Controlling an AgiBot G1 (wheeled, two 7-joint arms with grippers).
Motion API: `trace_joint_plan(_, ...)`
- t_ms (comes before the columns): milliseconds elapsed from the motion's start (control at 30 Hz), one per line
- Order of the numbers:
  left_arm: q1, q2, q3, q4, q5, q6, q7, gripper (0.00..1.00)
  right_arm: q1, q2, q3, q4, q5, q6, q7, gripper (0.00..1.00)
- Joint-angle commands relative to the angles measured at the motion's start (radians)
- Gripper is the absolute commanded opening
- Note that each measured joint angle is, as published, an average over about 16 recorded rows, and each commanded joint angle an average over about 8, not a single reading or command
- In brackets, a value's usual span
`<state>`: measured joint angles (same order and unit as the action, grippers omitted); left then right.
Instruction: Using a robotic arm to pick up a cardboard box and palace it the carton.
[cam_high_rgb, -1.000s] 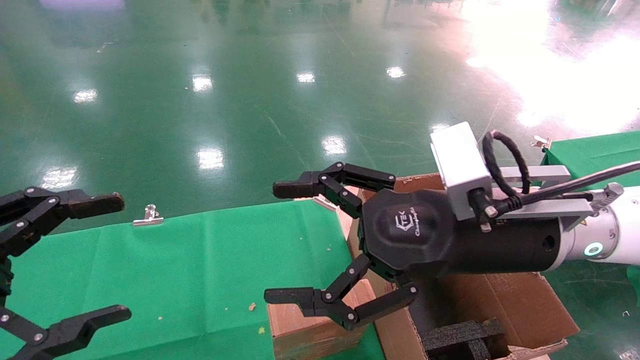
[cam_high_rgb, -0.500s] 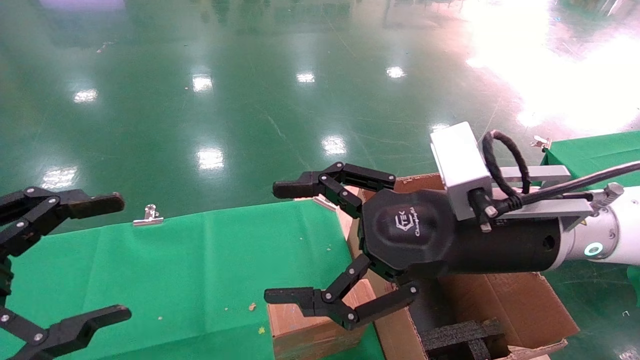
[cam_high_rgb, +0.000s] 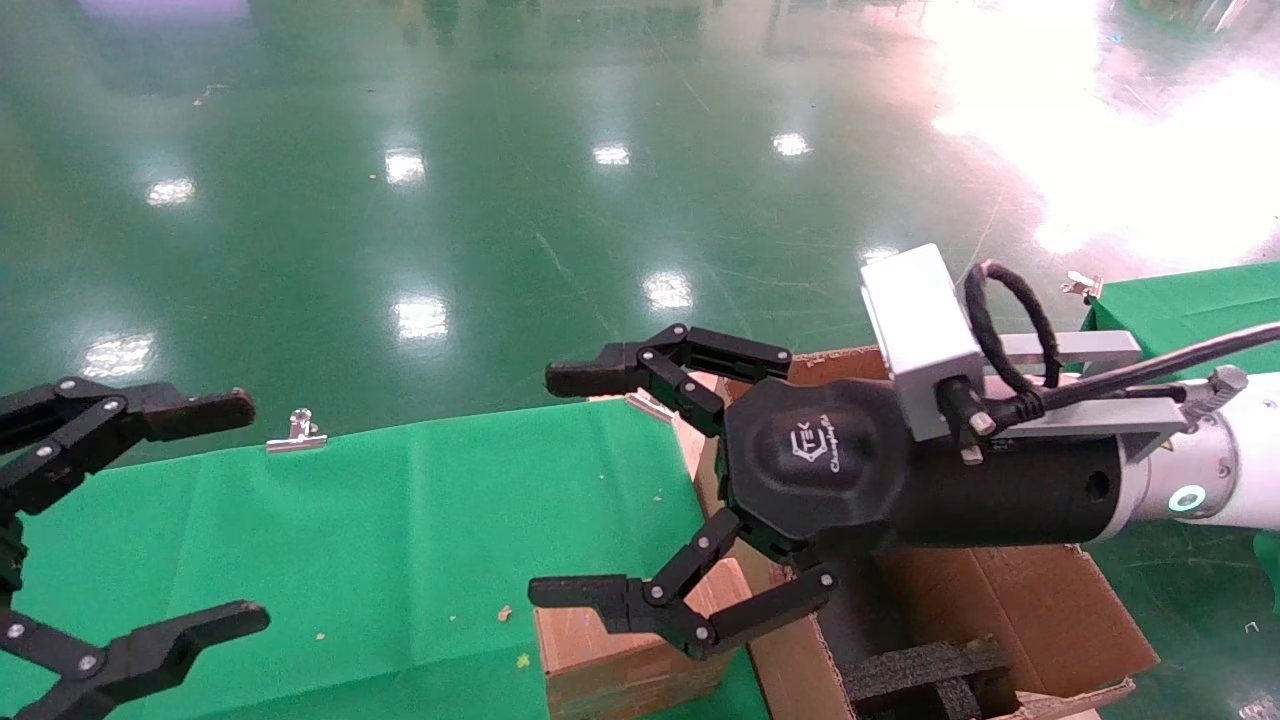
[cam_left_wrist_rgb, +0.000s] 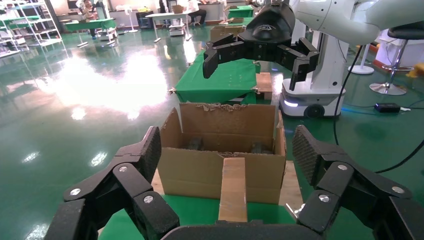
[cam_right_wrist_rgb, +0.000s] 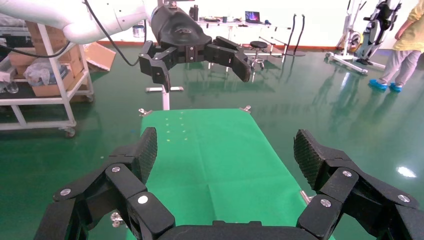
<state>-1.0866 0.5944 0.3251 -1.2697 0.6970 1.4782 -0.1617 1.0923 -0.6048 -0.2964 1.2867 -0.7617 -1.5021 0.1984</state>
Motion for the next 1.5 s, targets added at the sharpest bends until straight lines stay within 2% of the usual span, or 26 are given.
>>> trace_joint_plan(33, 0.000, 0.000, 0.000, 0.000, 0.000, 0.000, 0.000, 0.00, 0.000, 0.002, 0.000, 0.001, -0.002, 0.000, -0.001, 1.00)
trace_joint_plan(367, 0.000, 0.000, 0.000, 0.000, 0.000, 0.000, 0.000, 0.00, 0.121, 0.000, -0.114, 0.003, -0.204, -0.053, 0.082, 1.00)
trace_joint_plan(667, 0.000, 0.000, 0.000, 0.000, 0.000, 0.000, 0.000, 0.00, 0.246, -0.048, -0.259, -0.040, -0.389, -0.077, 0.114, 1.00)
trace_joint_plan(1033, 0.000, 0.000, 0.001, 0.000, 0.000, 0.000, 0.000, 0.00, 0.380, -0.167, -0.455, -0.176, -0.563, -0.075, 0.020, 1.00)
trace_joint_plan(1500, 0.000, 0.000, 0.001, 0.000, -0.001, 0.000, 0.001, 0.00, 0.542, -0.331, -0.665, -0.389, -0.696, -0.079, -0.135, 1.00)
